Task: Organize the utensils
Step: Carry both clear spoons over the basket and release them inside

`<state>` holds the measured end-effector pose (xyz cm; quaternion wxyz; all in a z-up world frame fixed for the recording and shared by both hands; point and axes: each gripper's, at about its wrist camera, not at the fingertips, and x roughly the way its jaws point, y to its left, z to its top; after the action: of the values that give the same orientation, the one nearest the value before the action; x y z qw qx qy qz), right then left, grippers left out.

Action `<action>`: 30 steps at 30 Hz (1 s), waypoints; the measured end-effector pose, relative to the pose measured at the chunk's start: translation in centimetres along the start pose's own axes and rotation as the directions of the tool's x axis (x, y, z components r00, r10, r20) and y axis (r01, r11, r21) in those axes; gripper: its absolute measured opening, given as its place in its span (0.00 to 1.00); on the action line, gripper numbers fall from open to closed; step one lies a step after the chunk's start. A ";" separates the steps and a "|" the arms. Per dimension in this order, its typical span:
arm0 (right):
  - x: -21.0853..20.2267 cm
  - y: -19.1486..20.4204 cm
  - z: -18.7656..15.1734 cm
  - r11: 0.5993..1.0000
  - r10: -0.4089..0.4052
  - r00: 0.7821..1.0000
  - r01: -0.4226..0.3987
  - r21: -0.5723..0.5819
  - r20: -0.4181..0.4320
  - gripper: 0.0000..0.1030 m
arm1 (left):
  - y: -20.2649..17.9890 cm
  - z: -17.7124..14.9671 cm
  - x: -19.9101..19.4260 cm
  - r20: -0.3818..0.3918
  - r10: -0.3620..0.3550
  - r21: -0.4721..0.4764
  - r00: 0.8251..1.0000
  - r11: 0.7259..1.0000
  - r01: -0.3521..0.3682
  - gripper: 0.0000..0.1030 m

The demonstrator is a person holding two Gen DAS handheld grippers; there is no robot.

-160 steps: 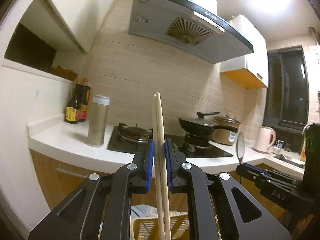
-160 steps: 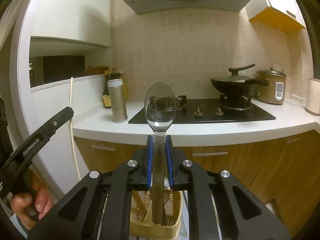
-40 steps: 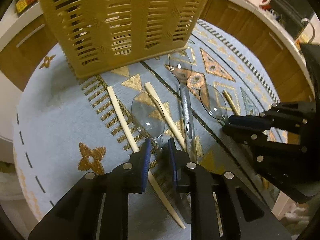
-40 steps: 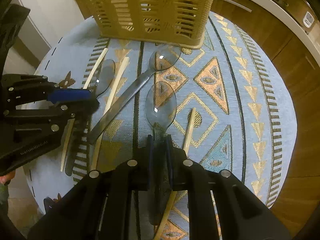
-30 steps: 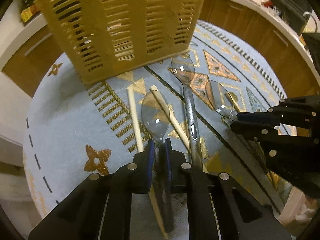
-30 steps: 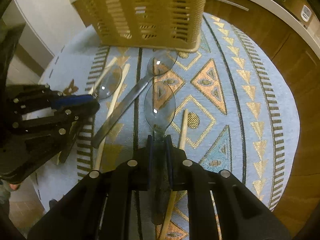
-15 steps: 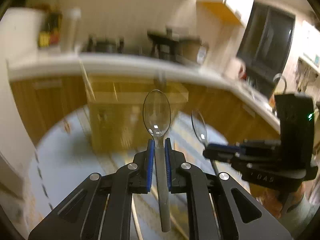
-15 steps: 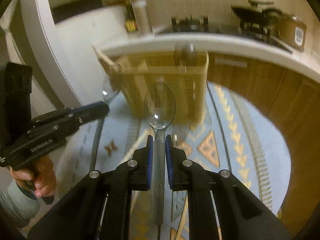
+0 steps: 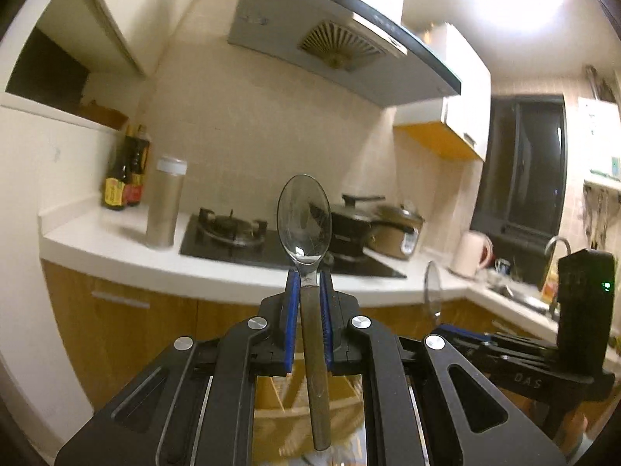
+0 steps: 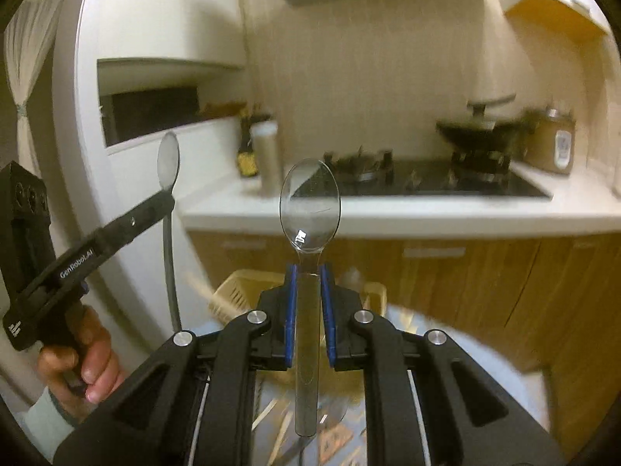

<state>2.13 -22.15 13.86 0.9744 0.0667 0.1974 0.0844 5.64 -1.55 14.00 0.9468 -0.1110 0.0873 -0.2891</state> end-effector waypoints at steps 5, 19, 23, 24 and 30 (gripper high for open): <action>1.2 -0.7 1.4 0.998 -0.057 0.991 0.060 -0.016 0.120 0.10 | 1.0 0.0 2.3 0.064 0.047 -0.012 0.997 0.999 -0.046 0.08; 5.6 -3.9 -0.4 0.995 -0.073 0.973 0.056 0.080 0.219 0.10 | 1.9 -3.0 6.0 0.096 0.166 0.033 0.981 0.985 -0.170 0.08; 6.5 -3.8 -1.3 0.995 -0.076 0.976 0.062 0.074 0.204 0.10 | 1.7 -4.0 6.4 0.094 0.187 0.073 0.978 0.978 -0.194 0.09; 6.7 -3.8 -1.4 0.996 -0.074 0.978 0.061 0.072 0.196 0.10 | 1.7 -4.1 6.5 0.093 0.190 0.079 0.977 0.977 -0.197 0.09; 7.6 -4.2 -2.5 0.995 -0.081 0.982 0.071 0.067 0.168 0.10 | 2.0 -5.0 6.7 0.096 0.206 0.081 0.974 0.973 -0.214 0.09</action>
<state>8.67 -24.57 8.06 0.9877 0.0958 0.1182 0.0350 11.00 -4.51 7.99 0.9791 -0.0703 0.0441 -0.1858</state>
